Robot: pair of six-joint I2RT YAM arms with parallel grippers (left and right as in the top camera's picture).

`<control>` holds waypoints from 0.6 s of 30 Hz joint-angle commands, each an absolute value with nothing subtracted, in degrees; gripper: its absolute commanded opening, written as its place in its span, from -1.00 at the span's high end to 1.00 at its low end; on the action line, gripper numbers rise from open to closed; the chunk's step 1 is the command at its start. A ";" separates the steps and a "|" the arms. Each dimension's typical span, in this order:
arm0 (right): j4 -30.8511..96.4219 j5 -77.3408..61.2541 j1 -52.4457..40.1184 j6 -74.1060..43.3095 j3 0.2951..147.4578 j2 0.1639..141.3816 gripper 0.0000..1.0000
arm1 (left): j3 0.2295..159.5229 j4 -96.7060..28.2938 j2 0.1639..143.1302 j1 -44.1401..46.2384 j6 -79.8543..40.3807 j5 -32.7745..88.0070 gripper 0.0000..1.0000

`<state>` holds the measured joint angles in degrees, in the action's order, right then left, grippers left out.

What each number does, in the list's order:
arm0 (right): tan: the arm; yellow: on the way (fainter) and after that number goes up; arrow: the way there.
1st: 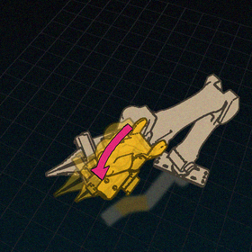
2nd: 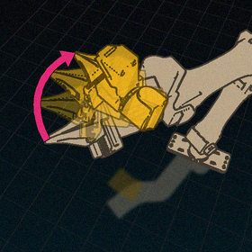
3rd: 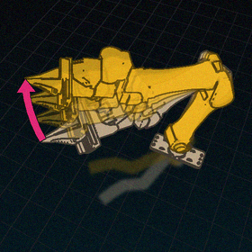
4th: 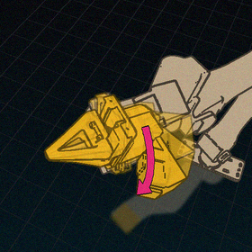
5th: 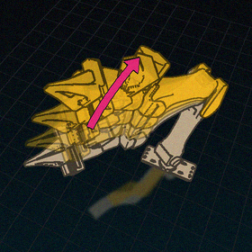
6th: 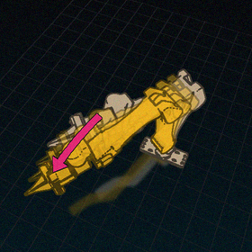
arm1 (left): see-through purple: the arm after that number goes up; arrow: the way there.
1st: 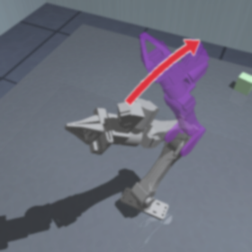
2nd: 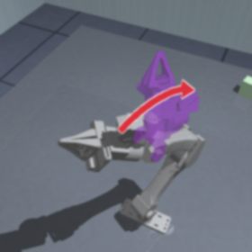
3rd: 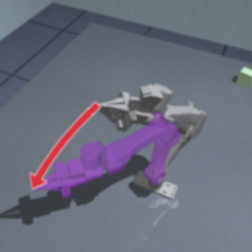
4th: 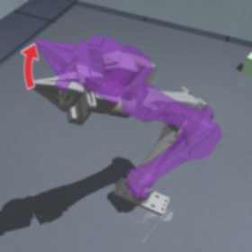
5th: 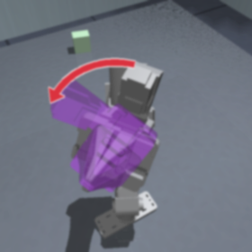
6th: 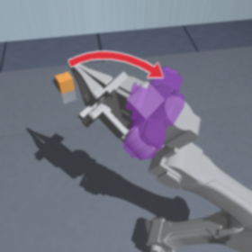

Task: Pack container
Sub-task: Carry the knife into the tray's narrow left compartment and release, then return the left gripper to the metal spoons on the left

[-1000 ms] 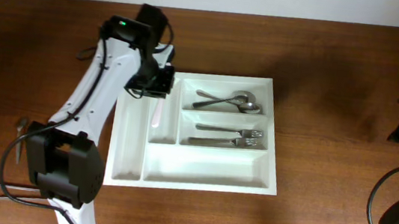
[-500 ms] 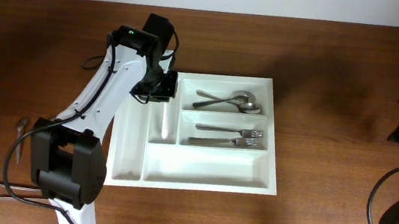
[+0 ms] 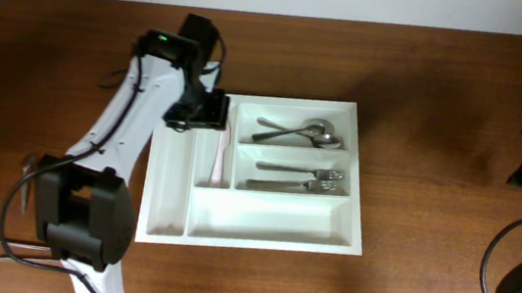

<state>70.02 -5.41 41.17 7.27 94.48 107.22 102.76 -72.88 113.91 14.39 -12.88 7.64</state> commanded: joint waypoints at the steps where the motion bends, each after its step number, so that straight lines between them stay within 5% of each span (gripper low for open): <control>1: 70.00 -5.30 41.32 6.81 94.39 107.42 -0.98 | 106.98 -76.62 113.65 9.89 -9.02 2.72 -0.49; 3: 70.00 -5.30 41.32 6.81 94.39 107.42 -0.98 | 107.26 -78.56 113.65 7.64 -8.69 -1.98 -0.96; 4: 69.97 -5.32 41.32 6.81 94.39 107.42 -0.98 | 107.24 -79.29 113.65 6.52 -8.69 -3.95 -0.99; 18: 70.00 -5.30 41.32 6.81 94.39 107.42 -0.98 | 103.04 -81.34 113.67 -11.31 -7.66 -5.72 -0.99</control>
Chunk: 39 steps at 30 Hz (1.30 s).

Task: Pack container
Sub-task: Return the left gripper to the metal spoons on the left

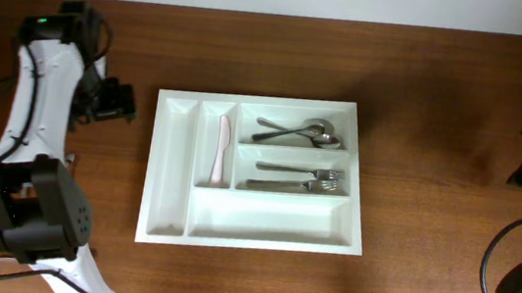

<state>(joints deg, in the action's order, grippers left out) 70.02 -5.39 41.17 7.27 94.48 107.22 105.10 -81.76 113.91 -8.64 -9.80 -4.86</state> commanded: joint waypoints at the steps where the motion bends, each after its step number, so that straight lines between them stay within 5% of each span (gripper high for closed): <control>1: 70.00 -5.32 41.32 6.81 94.39 107.42 -0.98 | 102.15 -80.58 113.67 -12.27 -6.26 -5.65 -0.99; 15: 70.00 -5.30 41.32 6.81 94.39 107.42 -0.98 | 86.08 -70.30 113.67 -18.94 2.28 -5.43 -0.99; 39: 70.00 -5.32 41.32 6.81 94.39 107.42 -0.97 | 82.98 -64.01 113.67 -23.88 10.57 -3.75 -0.99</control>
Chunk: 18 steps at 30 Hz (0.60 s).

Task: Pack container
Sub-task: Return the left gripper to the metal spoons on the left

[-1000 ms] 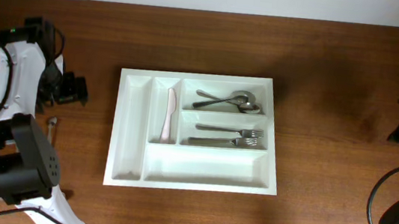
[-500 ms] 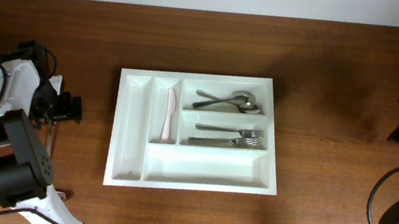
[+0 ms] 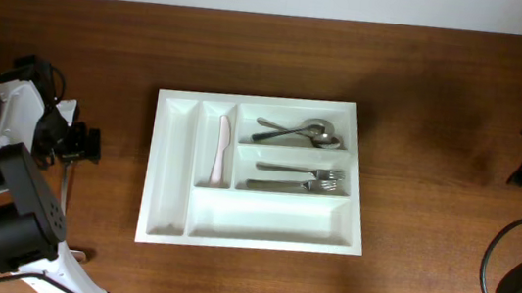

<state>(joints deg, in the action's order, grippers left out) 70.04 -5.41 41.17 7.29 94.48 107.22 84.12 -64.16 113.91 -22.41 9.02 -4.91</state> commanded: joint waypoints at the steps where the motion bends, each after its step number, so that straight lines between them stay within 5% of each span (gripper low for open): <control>1: 70.00 -5.32 41.32 6.81 94.39 107.42 -0.98 | 82.74 -64.05 113.67 -24.29 11.25 -2.57 -0.99; 18: 70.00 -5.32 41.32 6.81 94.39 107.42 -0.98 | 79.57 -59.57 113.67 -28.88 19.73 1.34 -0.99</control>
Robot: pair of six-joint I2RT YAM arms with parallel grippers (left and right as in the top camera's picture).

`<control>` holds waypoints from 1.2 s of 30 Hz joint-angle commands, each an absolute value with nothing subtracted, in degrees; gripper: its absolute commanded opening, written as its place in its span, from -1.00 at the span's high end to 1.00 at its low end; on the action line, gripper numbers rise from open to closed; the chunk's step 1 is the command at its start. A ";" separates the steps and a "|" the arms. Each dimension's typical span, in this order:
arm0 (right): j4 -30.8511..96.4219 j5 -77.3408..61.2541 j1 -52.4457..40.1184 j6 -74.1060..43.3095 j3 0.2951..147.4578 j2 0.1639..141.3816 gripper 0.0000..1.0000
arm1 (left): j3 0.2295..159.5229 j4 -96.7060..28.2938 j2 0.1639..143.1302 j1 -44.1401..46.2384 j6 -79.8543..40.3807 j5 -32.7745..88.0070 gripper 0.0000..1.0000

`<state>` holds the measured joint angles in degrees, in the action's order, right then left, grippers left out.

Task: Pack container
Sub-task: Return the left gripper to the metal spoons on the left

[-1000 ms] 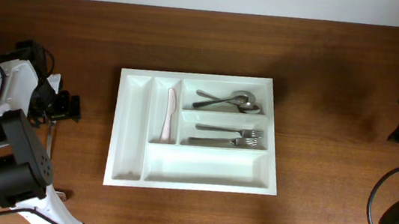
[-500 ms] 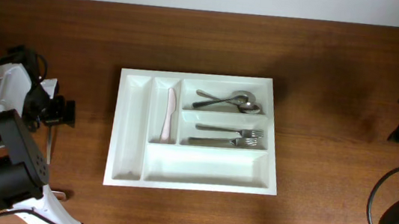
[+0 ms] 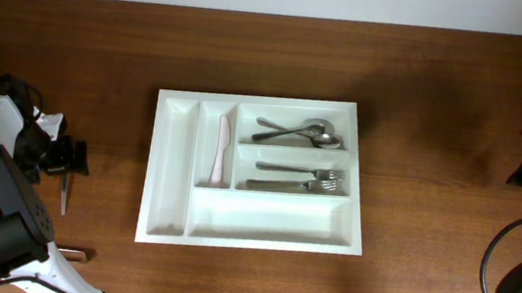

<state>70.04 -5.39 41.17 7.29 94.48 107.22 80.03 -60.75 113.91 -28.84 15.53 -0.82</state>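
The white cutlery tray (image 3: pixel 164 216) lies mid-table. A pale pink knife (image 3: pixel 220 150) lies in its second narrow slot, spoons (image 3: pixel 300 131) in the top right compartment and forks (image 3: pixel 299 177) in the one below. The far-left slot and the long bottom compartment hold nothing. My left gripper (image 3: pixel 70 157) is at the table's far left, open, over the top end of a thin metal utensil (image 3: pixel 63 194) lying on the wood. My right gripper rests at the far right edge, its jaws too small to read.
Another small metal piece (image 3: pixel 77 255) lies near the front left by the left arm's base. Cables run along the right edge around the right arm.
My left gripper has moved a little left and toward the front, and now sits right over the top of the thin utensil. Tray and right arm are unchanged.
My left gripper was first over the tray's second slot at the pink knife. Then the knife lay in the slot and the gripper stood left of the tray. It was later at the far left of the table, and now over the loose utensil.
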 commanded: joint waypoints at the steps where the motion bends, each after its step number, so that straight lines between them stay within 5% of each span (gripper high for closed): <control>1: 70.00 -5.30 41.32 6.81 94.39 107.42 -0.98 | 79.57 -58.92 113.67 -28.88 20.80 2.37 -0.99; 36: 70.00 -5.30 41.32 6.81 94.39 107.42 -0.98 | 75.61 -55.24 113.67 -28.88 18.68 -0.40 -0.99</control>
